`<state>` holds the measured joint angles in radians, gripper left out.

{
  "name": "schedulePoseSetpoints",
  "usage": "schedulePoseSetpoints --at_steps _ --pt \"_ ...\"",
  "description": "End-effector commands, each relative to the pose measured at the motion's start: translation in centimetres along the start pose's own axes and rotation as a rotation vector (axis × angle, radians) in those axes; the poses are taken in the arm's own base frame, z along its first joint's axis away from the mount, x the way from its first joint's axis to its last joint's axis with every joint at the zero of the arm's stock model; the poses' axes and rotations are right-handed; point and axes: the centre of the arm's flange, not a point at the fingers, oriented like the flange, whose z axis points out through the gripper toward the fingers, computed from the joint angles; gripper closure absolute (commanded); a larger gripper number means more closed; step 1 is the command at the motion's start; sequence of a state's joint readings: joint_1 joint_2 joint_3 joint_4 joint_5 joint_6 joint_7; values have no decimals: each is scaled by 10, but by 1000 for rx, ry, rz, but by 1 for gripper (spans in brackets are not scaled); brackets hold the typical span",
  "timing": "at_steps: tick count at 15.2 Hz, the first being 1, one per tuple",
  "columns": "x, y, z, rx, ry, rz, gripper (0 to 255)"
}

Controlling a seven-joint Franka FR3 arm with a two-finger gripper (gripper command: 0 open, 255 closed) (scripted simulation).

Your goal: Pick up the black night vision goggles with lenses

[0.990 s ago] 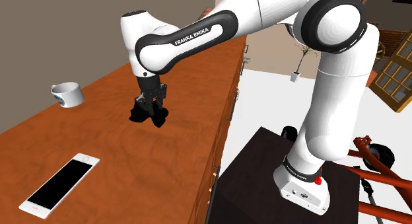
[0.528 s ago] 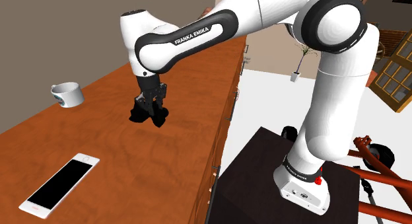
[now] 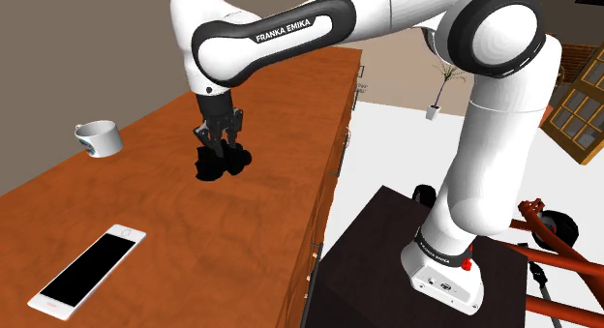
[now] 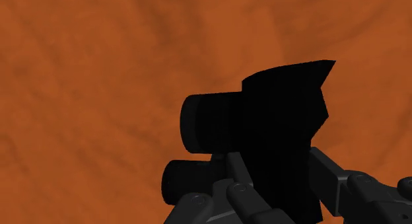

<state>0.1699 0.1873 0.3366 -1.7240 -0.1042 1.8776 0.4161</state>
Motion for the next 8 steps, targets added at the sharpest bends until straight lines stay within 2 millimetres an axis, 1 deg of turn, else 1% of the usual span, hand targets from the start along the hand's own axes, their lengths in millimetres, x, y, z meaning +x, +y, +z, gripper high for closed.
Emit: schedulePoseSetpoints --at_steps 1,6,8 --pt "1 1 -11 0 0 0 255" --pt "0 2 -37 0 0 0 255" --pt "0 2 -38 0 0 0 255"
